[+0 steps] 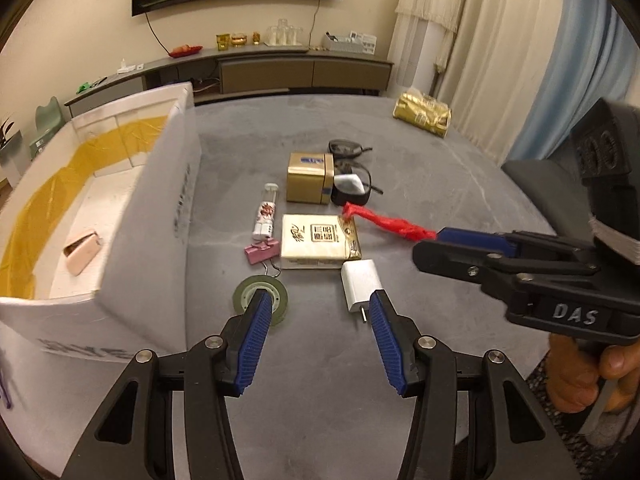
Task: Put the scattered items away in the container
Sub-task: 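Move both tools back to the table toward the tape roll and red figure, then grasp the green tape roll with the left tool while the right tool grasps the red figure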
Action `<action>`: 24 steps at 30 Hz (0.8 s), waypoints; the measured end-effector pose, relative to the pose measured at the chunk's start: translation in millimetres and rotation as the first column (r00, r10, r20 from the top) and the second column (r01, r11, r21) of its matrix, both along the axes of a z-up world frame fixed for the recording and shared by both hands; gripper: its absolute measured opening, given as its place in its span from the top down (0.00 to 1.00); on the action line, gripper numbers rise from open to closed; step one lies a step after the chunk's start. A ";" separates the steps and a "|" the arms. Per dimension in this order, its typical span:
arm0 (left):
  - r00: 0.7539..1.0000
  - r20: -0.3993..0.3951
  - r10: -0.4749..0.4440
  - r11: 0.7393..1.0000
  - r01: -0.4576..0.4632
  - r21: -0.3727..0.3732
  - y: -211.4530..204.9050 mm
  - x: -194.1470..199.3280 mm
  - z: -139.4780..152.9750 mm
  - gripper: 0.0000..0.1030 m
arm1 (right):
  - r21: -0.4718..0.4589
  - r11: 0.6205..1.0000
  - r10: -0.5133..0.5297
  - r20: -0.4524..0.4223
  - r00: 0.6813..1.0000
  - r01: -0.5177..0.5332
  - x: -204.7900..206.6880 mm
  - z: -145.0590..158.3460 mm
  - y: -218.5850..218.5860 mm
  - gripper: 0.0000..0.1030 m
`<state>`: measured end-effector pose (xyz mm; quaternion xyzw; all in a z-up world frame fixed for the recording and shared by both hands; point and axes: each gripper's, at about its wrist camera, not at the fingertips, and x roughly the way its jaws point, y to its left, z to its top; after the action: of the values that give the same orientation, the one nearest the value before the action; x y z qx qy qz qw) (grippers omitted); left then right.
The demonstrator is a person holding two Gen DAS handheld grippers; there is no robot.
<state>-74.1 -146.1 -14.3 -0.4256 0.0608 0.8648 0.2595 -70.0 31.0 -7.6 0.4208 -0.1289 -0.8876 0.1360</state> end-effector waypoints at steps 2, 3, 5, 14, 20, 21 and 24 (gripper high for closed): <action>1.000 0.009 -0.004 1.000 0.004 -0.020 5.8 -8.9 -13.2 0.49 | 0.017 1.000 -0.024 0.012 1.000 0.024 -3.9 -6.0 6.5 0.57; 1.000 0.009 -0.002 1.000 0.003 -0.028 7.7 -14.0 -19.2 0.49 | 0.034 0.999 -0.033 0.012 0.999 0.033 -6.6 -8.3 9.4 0.57; 1.000 -0.002 0.003 0.999 -0.003 -0.037 9.0 -22.5 -29.4 0.49 | 0.063 0.997 -0.050 0.009 0.999 0.049 -11.6 -11.1 14.5 0.55; 0.998 0.055 0.039 0.999 -0.040 0.015 -8.9 -44.9 -65.3 0.48 | 0.224 0.975 -0.027 0.053 0.998 0.014 -41.6 -32.6 8.3 0.49; 0.998 0.054 0.033 0.999 -0.034 0.026 -7.3 -50.9 -66.0 0.48 | 0.449 0.891 0.043 0.059 0.997 -0.065 -60.2 -47.2 -11.7 0.49; 0.997 0.063 0.038 0.998 -0.041 0.044 -10.4 -52.2 -65.2 0.48 | 0.442 0.893 0.058 0.073 0.996 -0.085 -64.2 -46.5 -10.7 0.49; 0.997 0.062 0.049 0.994 -0.055 0.091 -20.1 -52.2 -59.1 0.48 | 0.372 0.921 0.082 0.105 0.991 -0.115 -73.3 -44.1 -3.3 0.57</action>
<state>-126.3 -166.2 -73.5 -0.4404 0.0019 0.8599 0.2581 -143.3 27.6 -51.7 0.4834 0.0597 -0.8686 0.0912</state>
